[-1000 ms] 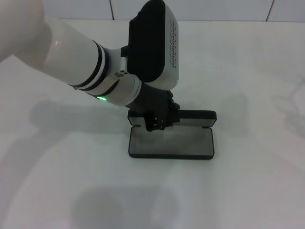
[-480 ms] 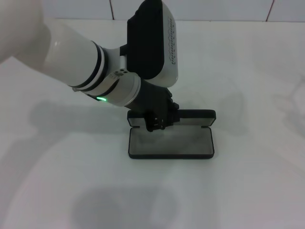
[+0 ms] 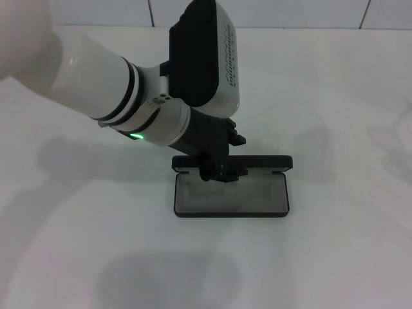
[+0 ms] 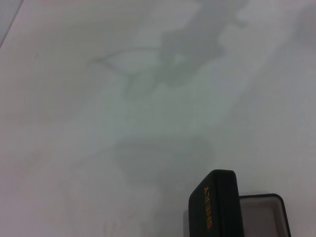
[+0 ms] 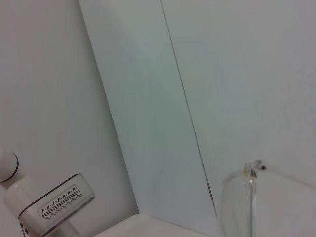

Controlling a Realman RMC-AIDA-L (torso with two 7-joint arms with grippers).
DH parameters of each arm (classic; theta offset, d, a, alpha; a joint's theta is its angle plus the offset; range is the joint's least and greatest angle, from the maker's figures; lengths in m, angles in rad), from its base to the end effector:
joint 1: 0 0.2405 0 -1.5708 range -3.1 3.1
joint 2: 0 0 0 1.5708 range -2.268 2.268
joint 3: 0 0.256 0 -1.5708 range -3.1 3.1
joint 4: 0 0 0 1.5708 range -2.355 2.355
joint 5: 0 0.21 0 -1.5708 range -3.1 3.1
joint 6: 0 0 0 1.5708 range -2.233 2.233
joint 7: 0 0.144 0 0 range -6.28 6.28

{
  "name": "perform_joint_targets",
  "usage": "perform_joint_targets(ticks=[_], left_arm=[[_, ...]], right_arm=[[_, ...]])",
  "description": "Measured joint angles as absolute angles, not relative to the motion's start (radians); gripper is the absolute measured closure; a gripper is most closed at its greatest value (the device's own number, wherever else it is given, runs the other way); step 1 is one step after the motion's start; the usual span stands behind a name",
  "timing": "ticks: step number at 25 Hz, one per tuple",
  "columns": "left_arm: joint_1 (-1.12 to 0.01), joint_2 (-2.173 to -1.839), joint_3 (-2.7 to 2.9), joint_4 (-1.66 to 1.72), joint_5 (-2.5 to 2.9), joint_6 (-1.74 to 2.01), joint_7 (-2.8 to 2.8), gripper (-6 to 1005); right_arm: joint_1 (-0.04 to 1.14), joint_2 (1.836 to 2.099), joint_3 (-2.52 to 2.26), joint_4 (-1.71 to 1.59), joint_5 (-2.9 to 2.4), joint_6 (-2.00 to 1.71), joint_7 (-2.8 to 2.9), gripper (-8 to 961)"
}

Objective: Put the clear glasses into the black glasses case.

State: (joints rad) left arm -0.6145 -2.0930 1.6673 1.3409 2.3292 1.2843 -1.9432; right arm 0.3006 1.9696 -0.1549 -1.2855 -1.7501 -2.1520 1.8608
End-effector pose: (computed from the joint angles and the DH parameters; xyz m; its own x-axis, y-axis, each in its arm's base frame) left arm -0.1158 0.3408 -0.0669 0.9696 -0.1296 -0.2078 -0.1658 -0.9718 -0.1677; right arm 0.2728 0.2264 0.2108 0.6712 -0.2072 -0.7118 -0.5647 -0.7649 -0.3099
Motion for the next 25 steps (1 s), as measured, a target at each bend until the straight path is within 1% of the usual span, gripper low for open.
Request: perform_joint_targets(ticks=[3,8,16,19,22,23,24,25], left_arm=[[-0.614,-2.092,1.663,1.345,2.315,1.294,-1.941,610],[-0.608,-2.091,1.63,1.399,2.284,1.353,-1.945,511],[-0.596,-2.09,1.478,1.562,2.089,1.501,-1.978,504],[-0.563,-2.093,1.421,1.638,1.975,1.489,-2.007,509],[-0.492,-2.091,1.372,1.691,1.772,1.462,-1.976,515],[-0.469,-2.091,1.357,1.699,1.701,1.46,-1.954,532],[-0.469,-2.091,1.357,1.699,1.701,1.46,-1.954,549],[-0.408,-2.089,1.316,1.707,1.522,1.465,-1.878,566]], right_arm=[[0.3,1.97,-0.155,-1.286,-1.75,-2.152,1.861,837],[0.298,1.969,-0.158,-1.286,-1.75,-2.153,1.857,837],[0.283,1.971,-0.227,-1.224,-1.707,-2.155,1.779,837],[0.267,1.962,-0.303,-1.175,-1.646,-2.155,1.744,837],[0.268,1.952,-0.385,-1.102,-1.597,-2.153,1.684,837],[0.273,1.952,-0.401,-1.085,-1.592,-2.153,1.672,837],[0.286,1.951,-0.428,-1.061,-1.588,-2.153,1.654,837],[0.296,1.951,-0.452,-1.043,-1.584,-2.152,1.639,837]])
